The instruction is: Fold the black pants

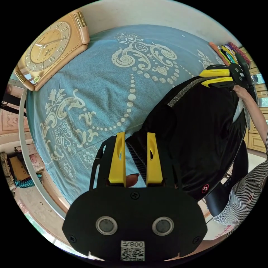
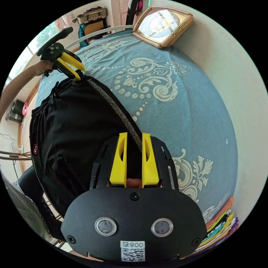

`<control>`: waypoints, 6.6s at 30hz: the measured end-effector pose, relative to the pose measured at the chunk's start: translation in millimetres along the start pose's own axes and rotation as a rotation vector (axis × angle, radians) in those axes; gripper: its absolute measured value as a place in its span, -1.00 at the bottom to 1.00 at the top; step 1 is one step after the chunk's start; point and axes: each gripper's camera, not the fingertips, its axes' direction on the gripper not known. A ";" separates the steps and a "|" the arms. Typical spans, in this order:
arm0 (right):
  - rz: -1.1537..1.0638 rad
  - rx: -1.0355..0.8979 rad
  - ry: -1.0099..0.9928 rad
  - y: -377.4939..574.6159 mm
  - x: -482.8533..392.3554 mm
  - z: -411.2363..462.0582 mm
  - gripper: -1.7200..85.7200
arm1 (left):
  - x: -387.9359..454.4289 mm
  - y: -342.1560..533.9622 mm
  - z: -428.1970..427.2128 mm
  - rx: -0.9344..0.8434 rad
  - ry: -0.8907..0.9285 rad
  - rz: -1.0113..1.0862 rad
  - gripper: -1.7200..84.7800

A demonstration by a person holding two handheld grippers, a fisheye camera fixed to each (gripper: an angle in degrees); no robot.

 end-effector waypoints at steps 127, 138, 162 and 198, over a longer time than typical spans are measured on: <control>0.294 0.075 -0.349 316.4 -138.3 65.9 -0.96 | 176.7 681.7 37.5 0.355 0.275 -0.511 -0.94; 0.672 0.086 -0.162 371.6 -23.4 2.3 -0.88 | 283.3 569.4 69.0 0.494 0.460 -0.076 -0.77; 0.944 -0.080 -0.124 392.1 79.1 -27.9 -0.91 | 409.8 427.2 236.8 0.314 0.345 0.149 -0.89; 0.930 0.415 -0.307 696.8 -58.7 -115.2 -0.95 | 525.5 358.4 415.8 0.230 0.155 0.495 -0.92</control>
